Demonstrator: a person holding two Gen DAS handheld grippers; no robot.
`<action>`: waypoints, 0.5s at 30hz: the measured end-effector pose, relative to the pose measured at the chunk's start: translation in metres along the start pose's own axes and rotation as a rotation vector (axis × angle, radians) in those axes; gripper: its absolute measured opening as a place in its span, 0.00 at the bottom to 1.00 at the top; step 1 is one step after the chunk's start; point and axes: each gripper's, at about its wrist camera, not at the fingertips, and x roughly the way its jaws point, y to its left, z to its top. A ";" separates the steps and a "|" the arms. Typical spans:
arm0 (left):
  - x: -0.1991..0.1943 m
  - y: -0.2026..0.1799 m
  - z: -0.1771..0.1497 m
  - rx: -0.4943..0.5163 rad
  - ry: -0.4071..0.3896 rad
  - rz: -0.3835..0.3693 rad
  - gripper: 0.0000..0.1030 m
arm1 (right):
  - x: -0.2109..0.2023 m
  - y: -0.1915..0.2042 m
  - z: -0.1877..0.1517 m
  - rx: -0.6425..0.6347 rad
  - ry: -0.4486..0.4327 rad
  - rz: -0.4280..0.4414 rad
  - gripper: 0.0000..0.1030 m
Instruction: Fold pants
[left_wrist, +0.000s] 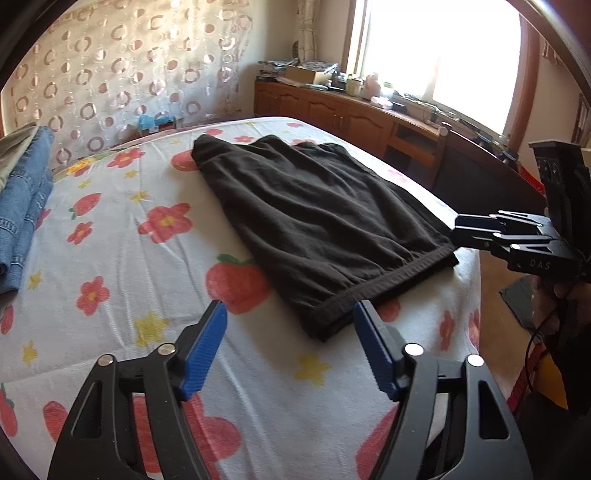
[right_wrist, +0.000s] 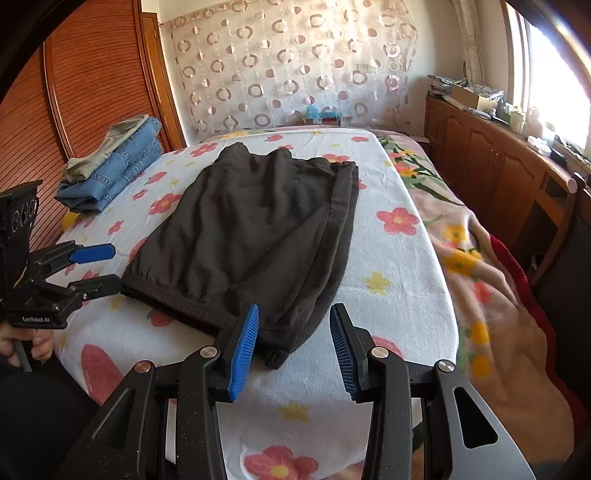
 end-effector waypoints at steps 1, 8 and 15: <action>0.001 -0.002 -0.001 0.004 0.004 -0.009 0.56 | -0.001 0.001 0.000 0.001 -0.001 0.000 0.41; 0.007 -0.012 -0.002 0.038 0.033 -0.054 0.37 | 0.002 0.007 -0.005 0.009 -0.002 0.014 0.41; 0.012 -0.016 -0.003 0.052 0.035 -0.045 0.28 | 0.001 0.012 -0.005 0.008 -0.017 0.041 0.41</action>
